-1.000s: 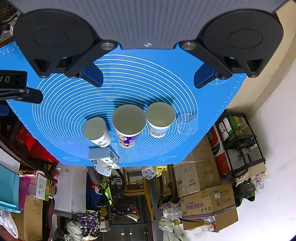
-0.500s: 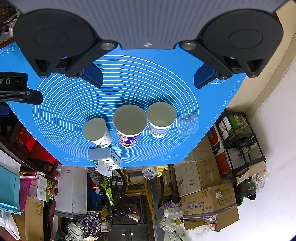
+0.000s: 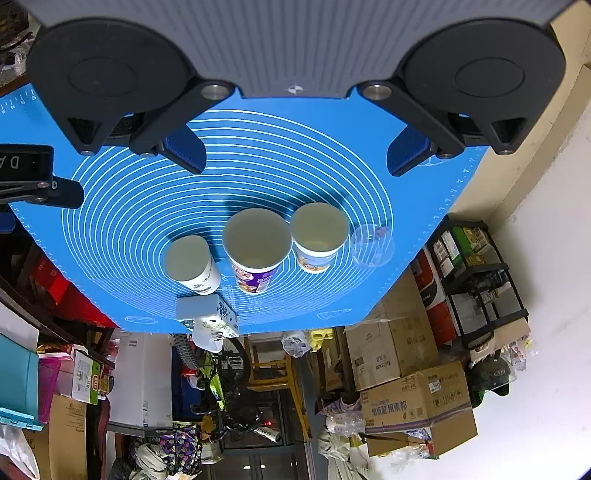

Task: Flip cup upside down

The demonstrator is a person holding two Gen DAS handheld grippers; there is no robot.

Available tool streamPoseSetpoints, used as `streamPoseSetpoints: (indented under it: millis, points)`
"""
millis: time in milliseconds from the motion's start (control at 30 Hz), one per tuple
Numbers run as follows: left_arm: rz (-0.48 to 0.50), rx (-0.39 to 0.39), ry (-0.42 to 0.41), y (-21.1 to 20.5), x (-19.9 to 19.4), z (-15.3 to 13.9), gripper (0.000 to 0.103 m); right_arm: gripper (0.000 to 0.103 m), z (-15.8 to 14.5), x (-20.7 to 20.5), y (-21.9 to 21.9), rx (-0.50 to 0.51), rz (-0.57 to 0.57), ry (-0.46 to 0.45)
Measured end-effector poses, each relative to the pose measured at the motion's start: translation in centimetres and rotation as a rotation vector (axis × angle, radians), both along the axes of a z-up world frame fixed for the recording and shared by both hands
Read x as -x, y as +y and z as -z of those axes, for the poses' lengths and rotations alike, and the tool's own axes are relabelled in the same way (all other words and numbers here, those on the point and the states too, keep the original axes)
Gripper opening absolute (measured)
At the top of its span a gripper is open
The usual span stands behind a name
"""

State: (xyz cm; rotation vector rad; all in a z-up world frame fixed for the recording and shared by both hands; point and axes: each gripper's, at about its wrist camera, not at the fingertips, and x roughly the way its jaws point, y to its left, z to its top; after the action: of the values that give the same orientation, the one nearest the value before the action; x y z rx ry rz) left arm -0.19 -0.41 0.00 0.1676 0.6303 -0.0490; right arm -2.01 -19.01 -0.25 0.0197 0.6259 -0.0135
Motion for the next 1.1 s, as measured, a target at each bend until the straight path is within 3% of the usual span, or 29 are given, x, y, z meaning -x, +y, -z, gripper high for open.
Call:
streamPoseSetpoints:
  millis: [1100]
  points:
    - [0.01,-0.009,0.002,-1.0,0.1,-0.3,0.103,0.101,-0.1,0.0,-0.3,0.0,0.003,-0.003]
